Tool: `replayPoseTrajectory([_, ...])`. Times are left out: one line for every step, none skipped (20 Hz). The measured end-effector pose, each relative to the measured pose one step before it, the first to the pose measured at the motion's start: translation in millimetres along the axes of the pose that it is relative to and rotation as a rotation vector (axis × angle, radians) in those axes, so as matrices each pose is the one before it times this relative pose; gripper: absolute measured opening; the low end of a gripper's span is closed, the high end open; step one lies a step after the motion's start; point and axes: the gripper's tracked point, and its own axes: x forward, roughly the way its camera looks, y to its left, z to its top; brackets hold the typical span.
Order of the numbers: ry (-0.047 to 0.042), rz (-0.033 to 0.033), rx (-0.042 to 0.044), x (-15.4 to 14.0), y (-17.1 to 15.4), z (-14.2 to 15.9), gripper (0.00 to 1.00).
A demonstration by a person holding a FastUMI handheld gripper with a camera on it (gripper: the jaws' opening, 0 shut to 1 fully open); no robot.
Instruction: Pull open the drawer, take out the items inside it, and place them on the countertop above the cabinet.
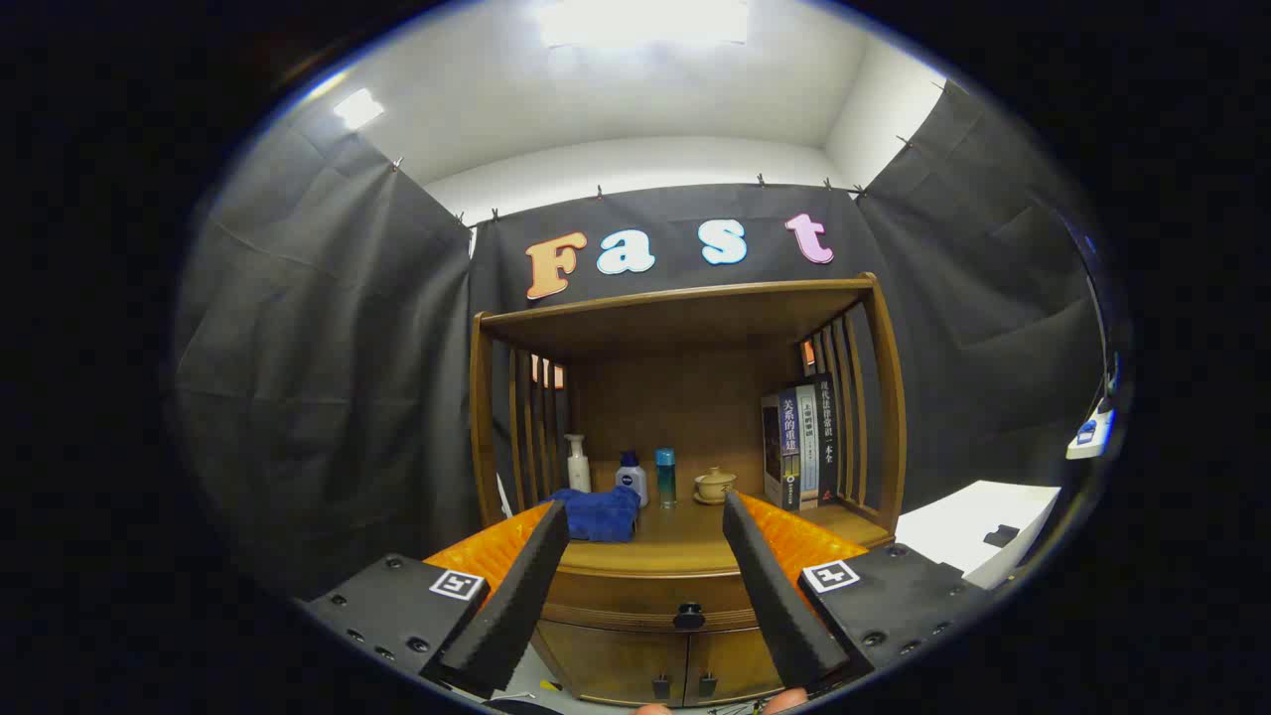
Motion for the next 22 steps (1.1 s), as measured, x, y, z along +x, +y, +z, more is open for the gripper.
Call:
replayPoseTrajectory([-0.00323,0.00056,0.00102,0.31,0.41,0.34,1.00])
replayPoseTrajectory([-0.00110,0.00159,0.00045,-0.60,0.78,-0.31,1.00])
replayPoseTrajectory([0.00023,0.00057,-0.00056,-0.17,0.04,0.11,1.00])
replayPoseTrajectory([-0.00034,-0.00047,-0.00095,0.57,0.33,0.09,1.00])
replayPoseTrajectory([-0.00031,0.00026,0.00193,-0.98,-0.04,-0.05,1.00])
replayPoseTrajectory([-0.00123,0.00518,0.00237,-0.93,2.19,0.15,1.00])
replayPoseTrajectory([-0.00128,0.00483,0.00030,0.77,1.72,0.41,1.00])
replayPoseTrajectory([-0.00085,0.00390,-0.00411,0.49,0.46,0.12,1.00])
replayPoseTrajectory([0.00086,0.00295,-0.00655,0.19,-0.36,-0.37,1.00])
replayPoseTrajectory([-0.00058,0.00079,-0.00464,0.57,-0.35,-0.87,1.00])
replayPoseTrajectory([0.00112,0.00246,-0.00024,-0.43,-0.12,0.00,1.00])
replayPoseTrajectory([0.00157,0.00226,0.00085,0.33,0.41,-1.11,1.00])
replayPoseTrajectory([0.00046,0.00029,-0.00130,-1.19,-0.52,-0.04,1.00])
replayPoseTrajectory([-0.00091,-0.00362,-0.00356,0.38,-1.69,-0.10,1.00])
replayPoseTrajectory([-0.00071,-0.00357,-0.00317,0.57,-1.59,0.44,1.00])
replayPoseTrajectory([0.00023,-0.00234,-0.00061,-0.02,-1.01,-0.46,1.00])
replayPoseTrajectory([0.00240,-0.00008,0.00195,-0.49,0.28,-0.98,1.00])
replayPoseTrajectory([0.00366,-0.00017,0.00332,-0.34,0.03,-0.90,1.00])
replayPoseTrajectory([0.00212,-0.00124,0.00342,-0.66,-0.06,-0.04,1.00])
replayPoseTrajectory([0.00005,-0.00122,0.00216,-0.32,0.53,0.04,1.00])
replayPoseTrajectory([0.00022,-0.00035,0.00050,0.30,0.33,-0.02,1.00])
replayPoseTrajectory([-0.00060,0.00023,-0.00012,-0.20,0.32,-0.01,1.00])
